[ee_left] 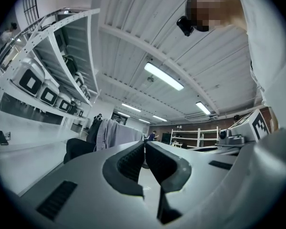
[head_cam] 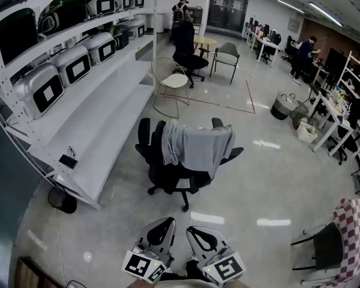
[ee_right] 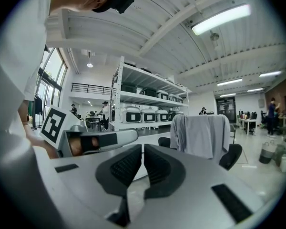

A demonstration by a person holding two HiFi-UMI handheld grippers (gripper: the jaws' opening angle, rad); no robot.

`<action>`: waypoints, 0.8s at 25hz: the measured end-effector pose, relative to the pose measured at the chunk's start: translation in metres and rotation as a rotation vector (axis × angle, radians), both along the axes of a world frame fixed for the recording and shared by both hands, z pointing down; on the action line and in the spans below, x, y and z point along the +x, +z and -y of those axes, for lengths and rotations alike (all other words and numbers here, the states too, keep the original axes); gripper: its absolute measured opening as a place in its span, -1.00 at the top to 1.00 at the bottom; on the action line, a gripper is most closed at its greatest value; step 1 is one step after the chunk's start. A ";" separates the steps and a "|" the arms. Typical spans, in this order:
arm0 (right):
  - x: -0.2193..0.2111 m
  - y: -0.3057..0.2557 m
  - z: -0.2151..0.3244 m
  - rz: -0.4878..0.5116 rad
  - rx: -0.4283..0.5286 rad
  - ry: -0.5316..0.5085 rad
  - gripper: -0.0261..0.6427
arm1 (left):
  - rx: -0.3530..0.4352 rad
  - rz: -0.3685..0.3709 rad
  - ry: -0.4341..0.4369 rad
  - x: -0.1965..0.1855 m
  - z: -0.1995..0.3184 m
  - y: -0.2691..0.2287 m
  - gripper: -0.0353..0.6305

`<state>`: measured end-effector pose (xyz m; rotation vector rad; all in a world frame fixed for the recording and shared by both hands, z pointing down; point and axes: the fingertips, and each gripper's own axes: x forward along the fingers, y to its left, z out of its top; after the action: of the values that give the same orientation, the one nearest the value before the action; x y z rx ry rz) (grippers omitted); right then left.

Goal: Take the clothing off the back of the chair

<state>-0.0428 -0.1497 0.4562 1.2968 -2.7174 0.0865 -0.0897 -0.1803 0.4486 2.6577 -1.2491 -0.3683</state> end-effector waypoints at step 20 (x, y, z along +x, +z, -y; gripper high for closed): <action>0.084 -0.013 0.108 0.054 0.020 -0.085 0.86 | 0.000 0.045 -0.084 0.074 0.100 -0.007 0.84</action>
<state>0.0415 -0.2575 0.4437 1.1994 -2.8214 0.0879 -0.0159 -0.2807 0.4413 2.6338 -1.3767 -0.3225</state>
